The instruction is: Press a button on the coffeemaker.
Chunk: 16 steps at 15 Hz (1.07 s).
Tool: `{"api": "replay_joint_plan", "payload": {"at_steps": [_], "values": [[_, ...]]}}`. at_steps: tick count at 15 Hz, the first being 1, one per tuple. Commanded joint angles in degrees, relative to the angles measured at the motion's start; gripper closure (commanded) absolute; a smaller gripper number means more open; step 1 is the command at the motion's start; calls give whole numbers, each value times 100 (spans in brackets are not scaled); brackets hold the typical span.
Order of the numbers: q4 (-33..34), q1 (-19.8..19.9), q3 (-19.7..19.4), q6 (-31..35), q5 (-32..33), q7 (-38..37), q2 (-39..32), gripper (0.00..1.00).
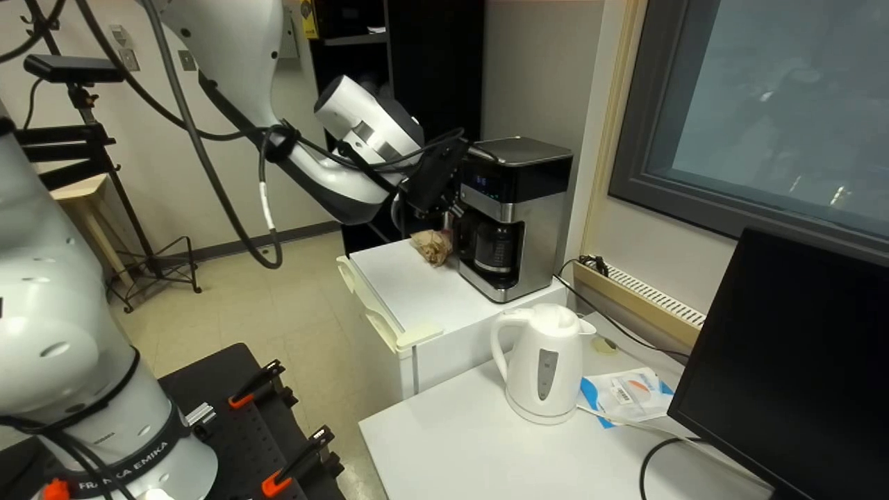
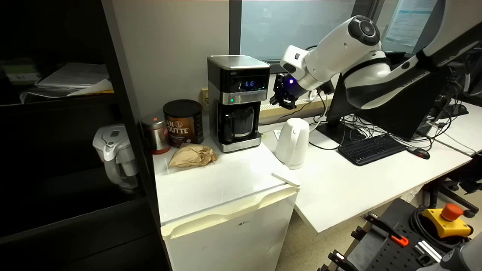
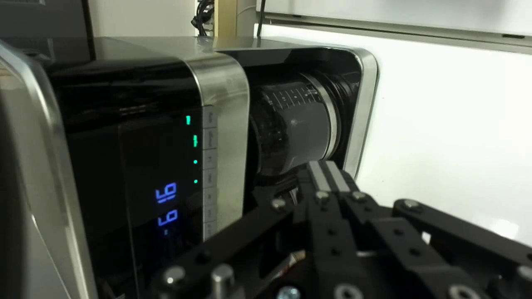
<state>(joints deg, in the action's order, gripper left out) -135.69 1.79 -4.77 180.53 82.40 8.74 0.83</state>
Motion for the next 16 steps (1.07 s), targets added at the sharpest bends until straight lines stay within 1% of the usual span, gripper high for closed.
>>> {"api": "replay_joint_plan", "payload": {"at_steps": [1, 9, 11, 16], "values": [[-255, -19, 38, -151, 588, -698, 335, 97], [-367, -66, 136, -410, 1942, -2214, 519, 98], [-381, -85, 160, -471, 2215, -2506, 498, 100], [-419, -151, 195, -646, 2726, -3089, 438, 99]]}}
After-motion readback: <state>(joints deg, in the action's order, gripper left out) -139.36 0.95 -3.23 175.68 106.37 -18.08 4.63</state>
